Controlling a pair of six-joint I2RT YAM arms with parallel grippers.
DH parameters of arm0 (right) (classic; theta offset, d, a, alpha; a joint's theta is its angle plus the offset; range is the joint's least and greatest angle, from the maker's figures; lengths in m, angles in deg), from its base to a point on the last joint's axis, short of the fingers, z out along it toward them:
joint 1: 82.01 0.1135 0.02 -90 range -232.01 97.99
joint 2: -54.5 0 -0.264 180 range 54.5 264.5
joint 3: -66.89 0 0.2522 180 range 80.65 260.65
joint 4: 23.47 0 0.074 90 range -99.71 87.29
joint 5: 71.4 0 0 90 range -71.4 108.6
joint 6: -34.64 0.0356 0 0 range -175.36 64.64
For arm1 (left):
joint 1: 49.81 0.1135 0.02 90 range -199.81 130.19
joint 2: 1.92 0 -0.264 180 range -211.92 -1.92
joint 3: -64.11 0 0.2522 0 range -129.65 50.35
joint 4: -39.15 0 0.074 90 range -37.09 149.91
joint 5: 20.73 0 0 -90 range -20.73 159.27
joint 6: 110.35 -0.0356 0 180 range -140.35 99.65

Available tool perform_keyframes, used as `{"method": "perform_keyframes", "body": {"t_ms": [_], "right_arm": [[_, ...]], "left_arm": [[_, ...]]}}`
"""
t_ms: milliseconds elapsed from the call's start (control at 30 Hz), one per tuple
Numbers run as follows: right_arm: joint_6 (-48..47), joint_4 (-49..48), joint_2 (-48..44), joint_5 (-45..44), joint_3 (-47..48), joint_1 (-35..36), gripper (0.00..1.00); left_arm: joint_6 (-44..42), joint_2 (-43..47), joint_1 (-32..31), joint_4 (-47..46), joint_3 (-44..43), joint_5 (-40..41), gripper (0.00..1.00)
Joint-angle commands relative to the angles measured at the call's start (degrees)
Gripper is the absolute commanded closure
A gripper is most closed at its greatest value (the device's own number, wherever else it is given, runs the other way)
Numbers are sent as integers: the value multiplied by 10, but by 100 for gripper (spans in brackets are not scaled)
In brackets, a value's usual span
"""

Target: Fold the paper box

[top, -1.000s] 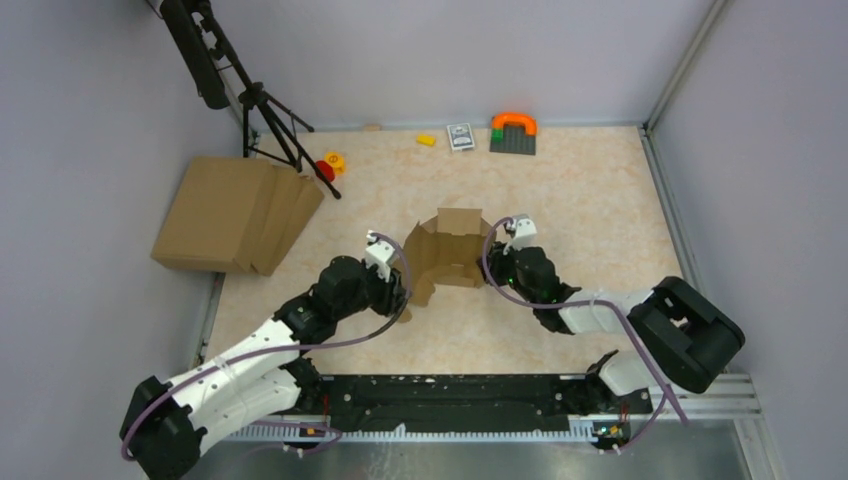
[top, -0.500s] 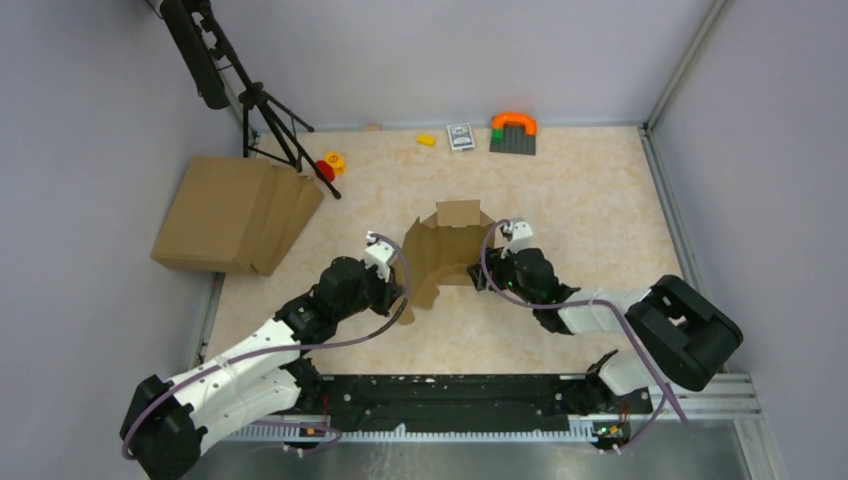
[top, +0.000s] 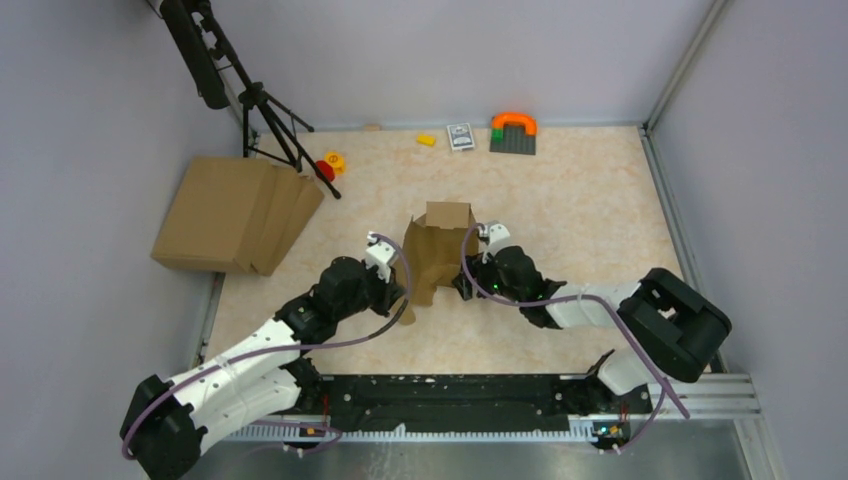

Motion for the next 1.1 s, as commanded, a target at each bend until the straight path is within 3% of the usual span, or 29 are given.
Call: {"method": "perform_keyframes", "body": {"t_ms": [0, 200, 300, 567, 767, 967, 1067], "right_arm": [[-24, 29, 11, -4, 39, 20, 30], [-21, 21, 4, -13, 33, 20, 31], [-21, 9, -1, -12, 26, 21, 41], [2, 13, 9, -36, 26, 20, 45], [40, -55, 2, -61, -20, 20, 50], [36, -73, -6, -63, -33, 21, 51], [27, -75, -1, -40, -31, 22, 42]], "left_arm": [[-11, -4, 0, -19, -18, -13, 98], [-13, -1, 0, -13, -25, -20, 98], [-10, -5, 0, -15, -26, -34, 99], [32, -13, 0, -82, -12, -109, 100], [35, 14, 1, -106, 7, -115, 100], [29, 37, 1, -89, 8, -95, 100], [36, 43, 5, -95, 12, -89, 100]]}}
